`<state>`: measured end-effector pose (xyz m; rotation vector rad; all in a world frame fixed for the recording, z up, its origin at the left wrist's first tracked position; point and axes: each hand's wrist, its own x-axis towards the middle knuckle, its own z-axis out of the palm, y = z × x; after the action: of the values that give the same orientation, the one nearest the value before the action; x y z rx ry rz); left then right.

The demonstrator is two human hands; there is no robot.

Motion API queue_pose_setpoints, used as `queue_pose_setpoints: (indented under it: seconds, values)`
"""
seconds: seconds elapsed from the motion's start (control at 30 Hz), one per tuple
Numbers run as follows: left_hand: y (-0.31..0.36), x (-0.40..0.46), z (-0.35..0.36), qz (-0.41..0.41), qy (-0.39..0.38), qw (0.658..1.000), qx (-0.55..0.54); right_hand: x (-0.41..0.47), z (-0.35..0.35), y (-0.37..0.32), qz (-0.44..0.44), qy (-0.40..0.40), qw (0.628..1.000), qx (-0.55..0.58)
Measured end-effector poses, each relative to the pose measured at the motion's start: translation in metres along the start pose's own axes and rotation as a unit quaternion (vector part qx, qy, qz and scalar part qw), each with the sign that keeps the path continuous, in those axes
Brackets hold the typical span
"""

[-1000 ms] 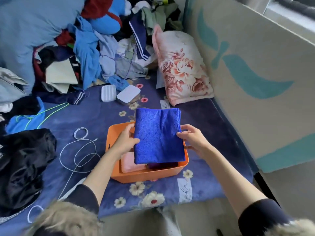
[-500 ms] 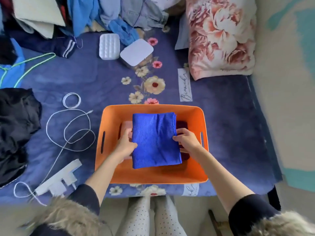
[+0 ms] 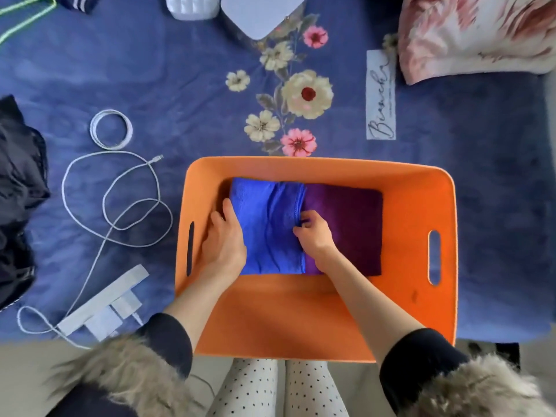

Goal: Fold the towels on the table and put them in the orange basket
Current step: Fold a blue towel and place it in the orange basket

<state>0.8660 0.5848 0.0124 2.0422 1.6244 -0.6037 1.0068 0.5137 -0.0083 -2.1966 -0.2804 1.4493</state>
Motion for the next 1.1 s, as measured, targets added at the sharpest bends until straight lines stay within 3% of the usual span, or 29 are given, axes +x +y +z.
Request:
queue_pose_setpoints:
  seconds: [0.17, 0.3, 0.37, 0.43, 0.5, 0.57, 0.97, 1.1]
  values:
    - [-0.003, 0.007, 0.005, 0.004, 0.031, 0.999, 0.008, 0.006, 0.002, 0.003, 0.002, 0.021, 0.999, -0.026]
    - [-0.005, -0.002, 0.010, 0.096, 0.071, 0.990, 0.078, -0.012, 0.006, 0.005, -0.063, 0.134, 0.981, -0.124]
    - [-0.006, -0.007, 0.015, 0.166, 0.044, 0.975, 0.140, -0.023, 0.006, 0.008, -0.185, 0.170, 0.931, -0.263]
    - [-0.008, -0.002, 0.018, 0.189, -0.004, 0.961, 0.201, -0.027, 0.005, 0.016, -0.299, 0.117, 0.843, -0.431]
    - [-0.008, 0.011, 0.017, 0.185, -0.033, 0.951, 0.245, -0.018, 0.001, 0.019, -0.340, 0.038, 0.746, -0.572]
    - [-0.008, 0.023, 0.017, 0.180, -0.045, 0.943, 0.276, 0.000, -0.003, 0.019, -0.339, 0.010, 0.701, -0.628]
    - [-0.006, 0.043, 0.029, 0.163, -0.090, 0.934, 0.305, 0.045, 0.000, 0.029, -0.311, 0.011, 0.702, -0.640]
    - [-0.004, 0.038, 0.007, 0.177, -0.132, 0.942, 0.252, 0.021, -0.006, 0.025, -0.296, 0.004, 0.760, -0.578]
